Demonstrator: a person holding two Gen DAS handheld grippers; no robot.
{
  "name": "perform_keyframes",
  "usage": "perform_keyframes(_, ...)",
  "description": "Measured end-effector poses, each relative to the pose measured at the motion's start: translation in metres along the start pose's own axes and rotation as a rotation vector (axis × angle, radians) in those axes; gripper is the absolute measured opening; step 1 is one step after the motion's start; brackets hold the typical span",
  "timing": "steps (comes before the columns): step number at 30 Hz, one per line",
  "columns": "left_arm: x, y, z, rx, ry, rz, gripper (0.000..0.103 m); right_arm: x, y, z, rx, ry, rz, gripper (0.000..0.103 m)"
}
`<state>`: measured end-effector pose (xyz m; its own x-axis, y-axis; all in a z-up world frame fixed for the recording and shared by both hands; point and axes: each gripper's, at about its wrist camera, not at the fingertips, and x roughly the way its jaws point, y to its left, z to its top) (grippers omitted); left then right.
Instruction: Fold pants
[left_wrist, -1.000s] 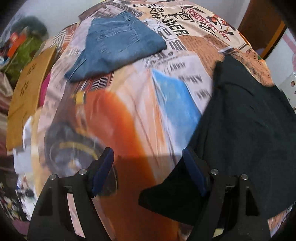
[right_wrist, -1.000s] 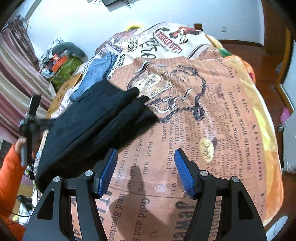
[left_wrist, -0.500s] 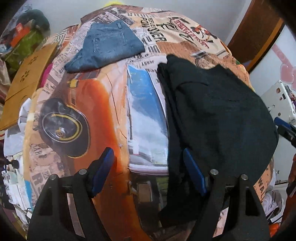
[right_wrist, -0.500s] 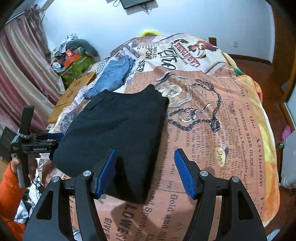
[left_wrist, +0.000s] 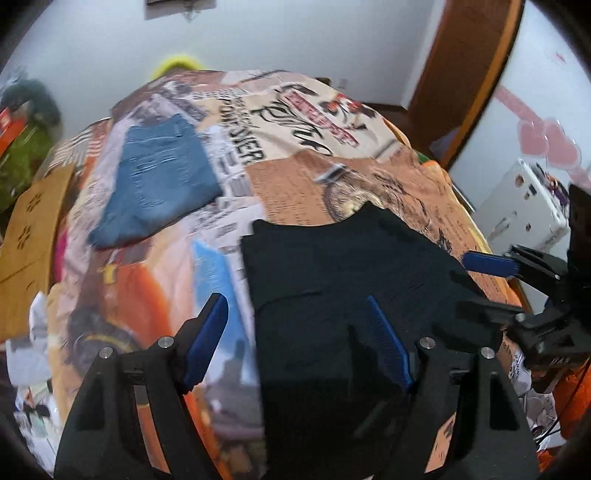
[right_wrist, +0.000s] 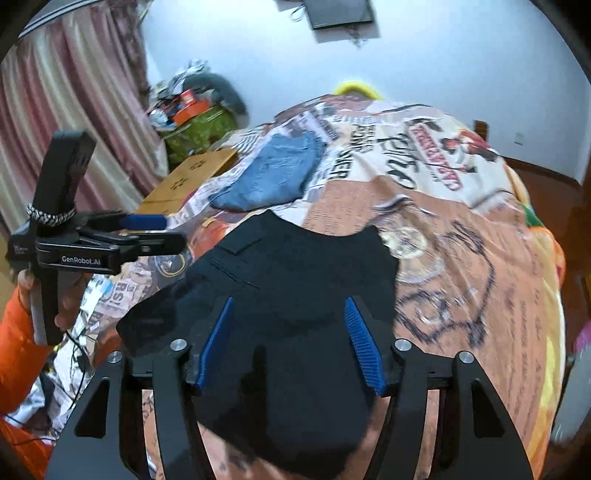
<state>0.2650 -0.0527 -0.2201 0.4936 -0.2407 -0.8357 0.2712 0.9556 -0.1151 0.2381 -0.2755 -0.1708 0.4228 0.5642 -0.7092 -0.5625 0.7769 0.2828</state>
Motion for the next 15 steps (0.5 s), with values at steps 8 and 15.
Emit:
perform_keyframes(8, 0.054, -0.011, -0.02, 0.08, 0.106, 0.051, 0.071, 0.044, -0.012, -0.016, -0.013, 0.165, -0.003, 0.053)
perform_keyframes(15, 0.035, -0.001, -0.042, 0.051, 0.082, 0.053, 0.071, 0.023, -0.011, -0.033, -0.017, 0.157, -0.027, 0.053)
